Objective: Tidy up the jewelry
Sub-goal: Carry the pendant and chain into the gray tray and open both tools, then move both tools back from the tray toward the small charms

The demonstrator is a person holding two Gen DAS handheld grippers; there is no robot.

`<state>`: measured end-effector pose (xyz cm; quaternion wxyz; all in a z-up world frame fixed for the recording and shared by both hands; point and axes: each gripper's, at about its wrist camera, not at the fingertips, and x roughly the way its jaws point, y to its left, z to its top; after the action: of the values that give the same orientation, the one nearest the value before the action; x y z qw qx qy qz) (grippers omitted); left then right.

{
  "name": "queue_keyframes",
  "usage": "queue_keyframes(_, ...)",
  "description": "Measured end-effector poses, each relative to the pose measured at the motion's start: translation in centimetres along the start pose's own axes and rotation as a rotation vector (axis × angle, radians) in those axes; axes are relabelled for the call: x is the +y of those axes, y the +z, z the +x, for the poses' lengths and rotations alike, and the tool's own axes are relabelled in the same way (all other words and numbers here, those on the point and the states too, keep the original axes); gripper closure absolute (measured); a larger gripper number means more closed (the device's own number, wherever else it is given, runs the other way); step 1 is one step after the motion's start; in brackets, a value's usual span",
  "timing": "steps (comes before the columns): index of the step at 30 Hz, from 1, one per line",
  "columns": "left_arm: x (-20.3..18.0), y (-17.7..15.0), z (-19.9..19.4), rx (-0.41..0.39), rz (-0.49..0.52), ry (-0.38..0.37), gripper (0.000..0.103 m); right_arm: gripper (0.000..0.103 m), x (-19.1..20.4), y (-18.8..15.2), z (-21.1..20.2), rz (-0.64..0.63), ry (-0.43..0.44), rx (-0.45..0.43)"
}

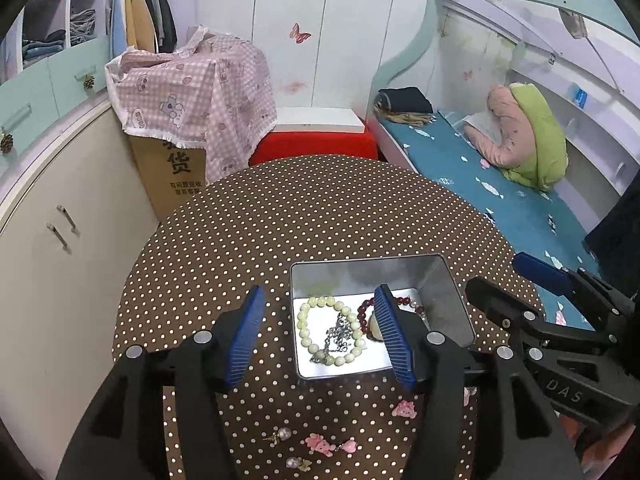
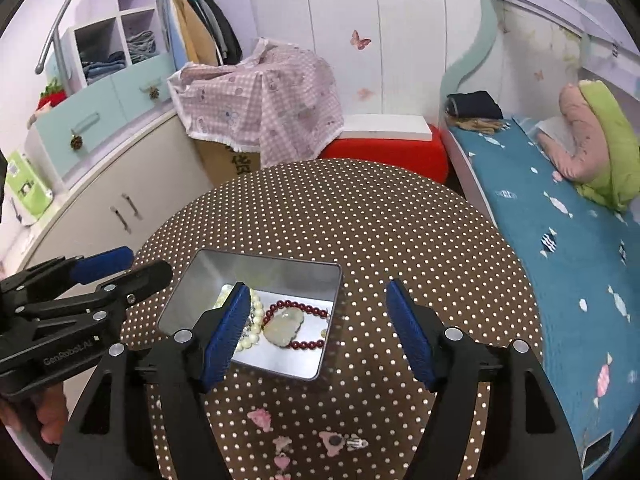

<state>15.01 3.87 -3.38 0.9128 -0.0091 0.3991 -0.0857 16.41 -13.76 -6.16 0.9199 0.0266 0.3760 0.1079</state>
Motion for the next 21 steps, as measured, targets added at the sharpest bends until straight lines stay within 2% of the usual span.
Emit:
queue_keyframes(10, 0.3, -1.1, -0.4, 0.013, -0.003, 0.014, 0.048, 0.035, -0.7, -0.7, -0.9, 0.021, -0.024, 0.001)
queue_keyframes(21, 2.2, -3.3, -0.4, 0.048, -0.050, 0.032, 0.048, 0.035, -2.6, -3.5, -1.2, 0.061, -0.058, 0.050)
